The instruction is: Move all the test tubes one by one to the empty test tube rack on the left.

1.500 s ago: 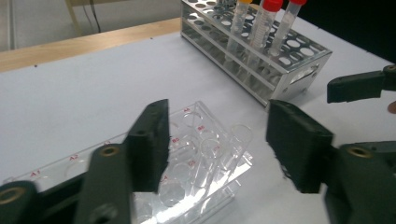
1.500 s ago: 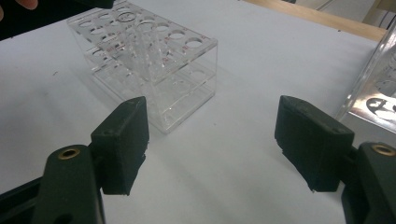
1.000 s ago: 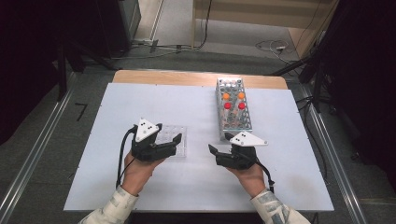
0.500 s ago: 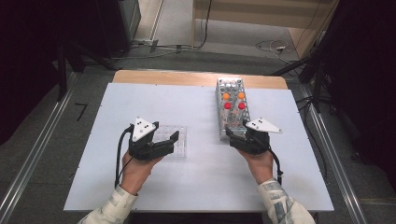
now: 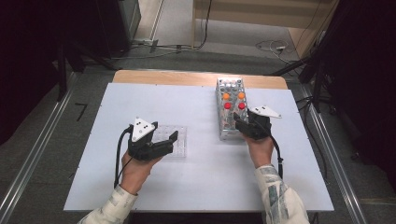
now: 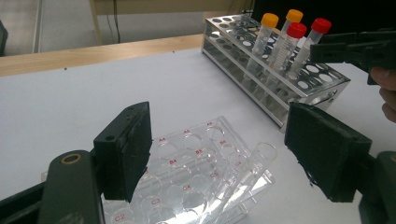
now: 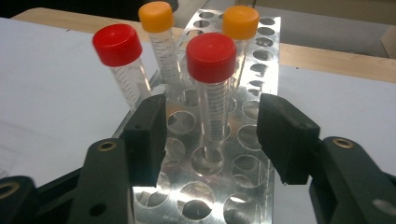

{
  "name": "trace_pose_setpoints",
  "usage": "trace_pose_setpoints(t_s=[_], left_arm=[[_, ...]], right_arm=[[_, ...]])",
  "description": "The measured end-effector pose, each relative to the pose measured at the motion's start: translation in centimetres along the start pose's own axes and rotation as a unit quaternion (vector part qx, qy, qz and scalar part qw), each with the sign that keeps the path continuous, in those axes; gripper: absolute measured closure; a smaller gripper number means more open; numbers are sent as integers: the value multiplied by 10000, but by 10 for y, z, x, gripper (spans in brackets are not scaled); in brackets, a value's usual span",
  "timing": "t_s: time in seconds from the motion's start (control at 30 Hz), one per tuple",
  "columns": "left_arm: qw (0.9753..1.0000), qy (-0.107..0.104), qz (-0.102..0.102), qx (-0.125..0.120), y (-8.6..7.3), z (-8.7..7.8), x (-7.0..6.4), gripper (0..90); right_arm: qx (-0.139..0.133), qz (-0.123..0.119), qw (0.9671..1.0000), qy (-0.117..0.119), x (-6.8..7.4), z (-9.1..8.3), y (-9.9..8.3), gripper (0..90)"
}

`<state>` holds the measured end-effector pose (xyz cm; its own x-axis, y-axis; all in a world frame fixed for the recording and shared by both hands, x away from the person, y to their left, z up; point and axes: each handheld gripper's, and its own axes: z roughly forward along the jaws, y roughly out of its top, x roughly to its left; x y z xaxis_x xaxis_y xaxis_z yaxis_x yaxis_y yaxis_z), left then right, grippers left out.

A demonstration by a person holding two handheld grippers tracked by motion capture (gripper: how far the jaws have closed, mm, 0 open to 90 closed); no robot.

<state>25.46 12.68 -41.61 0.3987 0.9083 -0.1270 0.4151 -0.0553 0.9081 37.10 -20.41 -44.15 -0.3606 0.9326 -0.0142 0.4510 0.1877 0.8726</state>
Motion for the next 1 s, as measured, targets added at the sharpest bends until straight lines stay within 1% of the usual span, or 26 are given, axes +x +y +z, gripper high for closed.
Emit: trace_pose_setpoints(t_s=[0.07,0.1,0.13,0.2,0.23,0.27,0.3,0.37,0.43,0.5,0.53,0.77,0.8,0.93,1.0], left_arm=[[10000,2,-11,-17,0,0,0,237],[10000,-2,-19,-24,0,-1,0,237],[10000,-5,-13,-24,0,-1,0,238],[10000,-1,-9,-24,0,-1,0,239],[10000,2,-9,-19,0,0,0,239],[10000,0,-8,-12,0,0,0,239],[10000,-7,-3,-10,0,0,0,239],[10000,-5,-1,-13,0,0,-1,239],[10000,-2,-4,-8,0,0,0,239],[10000,-6,-1,-8,0,0,0,240],[10000,-8,2,-1,0,0,0,240],[10000,-20,7,5,0,0,-1,240],[10000,-21,6,6,0,0,-1,240],[10000,-13,4,8,0,0,-1,240],[10000,-13,-2,5,0,0,-1,240]], right_arm=[[-5,-22,10000,-58,0,5,0,483],[-5,-22,10000,-58,0,5,0,483],[0,-43,10000,-63,0,8,-1,517],[7,-52,10000,-75,1,10,-2,528],[-11,-113,9999,-112,3,12,-2,558],[-11,-113,9999,-112,3,12,-2,558],[-42,-119,9998,-138,5,13,-2,593],[-58,-130,9998,-135,5,13,-2,604],[-58,-149,9998,-152,5,16,-2,645],[-54,-135,9998,-157,5,16,-2,654],[-56,-121,9998,-165,5,17,-2,682],[-43,-131,9997,-203,4,18,-2,711],[-48,-96,9997,-209,4,18,-2,711],[-142,-60,9997,-186,3,14,1,713],[-214,-83,9996,-190,4,8,7,713]])
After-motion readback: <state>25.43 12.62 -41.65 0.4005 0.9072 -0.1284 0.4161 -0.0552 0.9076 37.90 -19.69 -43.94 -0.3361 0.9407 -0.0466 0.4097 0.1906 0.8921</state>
